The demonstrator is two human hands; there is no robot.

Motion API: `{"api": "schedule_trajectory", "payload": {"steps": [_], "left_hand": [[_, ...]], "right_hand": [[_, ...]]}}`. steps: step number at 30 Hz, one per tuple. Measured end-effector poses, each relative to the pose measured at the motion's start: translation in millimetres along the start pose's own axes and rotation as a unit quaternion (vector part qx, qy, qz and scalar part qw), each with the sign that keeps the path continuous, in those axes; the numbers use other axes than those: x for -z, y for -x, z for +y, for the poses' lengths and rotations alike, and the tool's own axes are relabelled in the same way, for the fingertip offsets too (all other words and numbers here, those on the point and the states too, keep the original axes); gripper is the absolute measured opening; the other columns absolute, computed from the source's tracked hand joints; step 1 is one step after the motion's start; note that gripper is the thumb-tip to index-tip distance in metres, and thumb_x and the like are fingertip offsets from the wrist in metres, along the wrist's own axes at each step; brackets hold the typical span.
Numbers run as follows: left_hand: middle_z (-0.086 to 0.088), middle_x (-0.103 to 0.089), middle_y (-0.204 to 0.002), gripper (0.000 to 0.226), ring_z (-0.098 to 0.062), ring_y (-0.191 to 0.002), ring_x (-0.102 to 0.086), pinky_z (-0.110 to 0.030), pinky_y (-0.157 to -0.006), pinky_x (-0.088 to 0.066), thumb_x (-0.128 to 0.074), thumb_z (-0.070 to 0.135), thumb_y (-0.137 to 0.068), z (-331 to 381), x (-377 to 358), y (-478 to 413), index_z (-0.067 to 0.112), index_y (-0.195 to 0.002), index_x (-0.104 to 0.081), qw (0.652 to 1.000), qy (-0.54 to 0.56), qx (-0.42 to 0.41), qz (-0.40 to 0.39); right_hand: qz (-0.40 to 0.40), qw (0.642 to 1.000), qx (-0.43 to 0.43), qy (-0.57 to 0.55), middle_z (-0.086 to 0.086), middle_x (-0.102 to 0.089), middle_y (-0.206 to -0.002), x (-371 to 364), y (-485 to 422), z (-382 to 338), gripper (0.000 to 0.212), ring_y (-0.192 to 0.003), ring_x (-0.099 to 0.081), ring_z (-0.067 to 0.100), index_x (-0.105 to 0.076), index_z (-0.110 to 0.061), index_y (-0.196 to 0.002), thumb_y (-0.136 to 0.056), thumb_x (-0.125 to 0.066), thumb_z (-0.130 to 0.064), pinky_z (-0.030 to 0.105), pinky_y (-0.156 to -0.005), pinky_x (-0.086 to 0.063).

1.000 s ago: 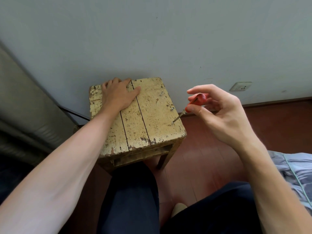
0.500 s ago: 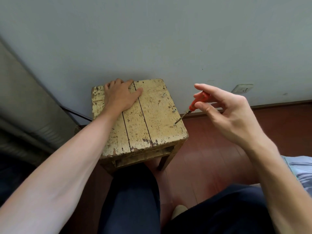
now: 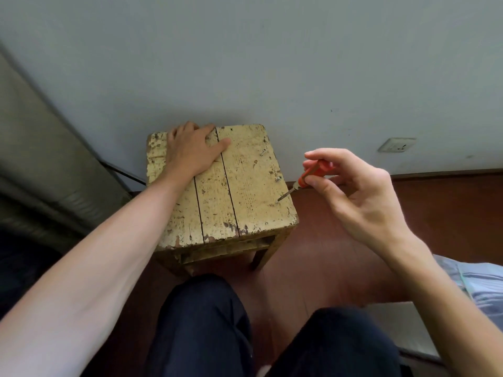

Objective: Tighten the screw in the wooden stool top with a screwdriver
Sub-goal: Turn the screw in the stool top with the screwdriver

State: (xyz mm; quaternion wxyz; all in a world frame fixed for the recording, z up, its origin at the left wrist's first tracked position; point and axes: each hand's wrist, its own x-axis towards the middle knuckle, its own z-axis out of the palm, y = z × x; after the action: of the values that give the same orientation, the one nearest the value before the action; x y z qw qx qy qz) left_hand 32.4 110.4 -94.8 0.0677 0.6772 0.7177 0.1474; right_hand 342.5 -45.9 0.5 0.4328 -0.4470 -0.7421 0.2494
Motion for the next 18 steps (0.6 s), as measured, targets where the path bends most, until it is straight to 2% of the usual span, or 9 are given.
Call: {"api": "schedule_trajectory", "payload": {"steps": [3,7,9,13,15,18], "left_hand": [[-0.008,-0.053,-0.141,0.084,-0.032,-0.135,-0.042,-0.049,-0.115,-0.025,-0.027,0.09,-0.085,-2.4,-0.3,-0.4,0.039,-0.149,-0.045,1.0,-0.009,0.002,0.001],[-0.009,-0.053,-0.141,0.086,-0.033,-0.135,-0.042,-0.048,-0.113,-0.026,-0.025,0.09,-0.084,-4.6,-4.2,1.7,0.038,-0.149,-0.045,1.0,-0.011,0.0,0.007],[-0.008,-0.053,-0.142,0.086,-0.032,-0.135,-0.042,-0.047,-0.113,-0.026,-0.024,0.09,-0.084,-6.1,-4.0,6.7,0.038,-0.15,-0.044,1.0,-0.016,0.008,0.007],[-0.008,-0.052,-0.144,0.085,-0.03,-0.136,-0.042,-0.047,-0.113,-0.025,-0.023,0.088,-0.086,-3.0,2.3,18.4,0.037,-0.151,-0.044,1.0,-0.022,0.015,0.004],[-0.007,-0.051,-0.145,0.085,-0.029,-0.138,-0.041,-0.047,-0.114,-0.024,-0.023,0.087,-0.087,-0.7,4.8,22.4,0.036,-0.151,-0.044,0.999,-0.027,0.016,0.005],[-0.007,-0.05,-0.148,0.084,-0.028,-0.139,-0.04,-0.047,-0.115,-0.023,-0.023,0.087,-0.087,-1.4,8.8,23.8,0.036,-0.151,-0.044,0.999,-0.029,0.027,0.002]], "right_hand": [[0.035,0.999,-0.004,0.004,-0.004,-0.077,-0.105,-5.9,0.2,0.0,0.031,-0.097,-0.081,0.012,-0.069,-0.034,-0.118,-0.097,-0.082,-0.014,0.036,-0.079,-0.064],[0.095,0.995,-0.002,-0.006,-0.004,-0.075,-0.097,-14.0,3.6,3.1,0.029,-0.09,-0.08,0.008,-0.07,-0.034,-0.115,-0.096,-0.085,-0.018,0.016,-0.071,-0.055],[0.097,0.995,-0.001,-0.009,-0.008,-0.076,-0.101,-14.5,8.3,5.7,0.028,-0.092,-0.08,0.011,-0.072,-0.035,-0.119,-0.097,-0.084,-0.022,0.019,-0.071,-0.057],[0.053,0.998,0.002,-0.026,-0.01,-0.077,-0.114,-7.7,16.0,14.3,0.034,-0.1,-0.081,0.017,-0.071,-0.032,-0.136,-0.104,-0.075,-0.022,0.033,-0.086,-0.064],[0.022,0.998,-0.002,-0.051,-0.008,-0.077,-0.117,-4.5,16.5,17.2,0.04,-0.104,-0.08,0.02,-0.067,-0.031,-0.143,-0.106,-0.07,-0.017,0.036,-0.094,-0.063],[0.011,0.997,-0.006,-0.073,-0.007,-0.077,-0.119,-2.2,14.6,18.7,0.04,-0.107,-0.08,0.02,-0.068,-0.03,-0.142,-0.106,-0.069,-0.012,0.036,-0.1,-0.062]]}}
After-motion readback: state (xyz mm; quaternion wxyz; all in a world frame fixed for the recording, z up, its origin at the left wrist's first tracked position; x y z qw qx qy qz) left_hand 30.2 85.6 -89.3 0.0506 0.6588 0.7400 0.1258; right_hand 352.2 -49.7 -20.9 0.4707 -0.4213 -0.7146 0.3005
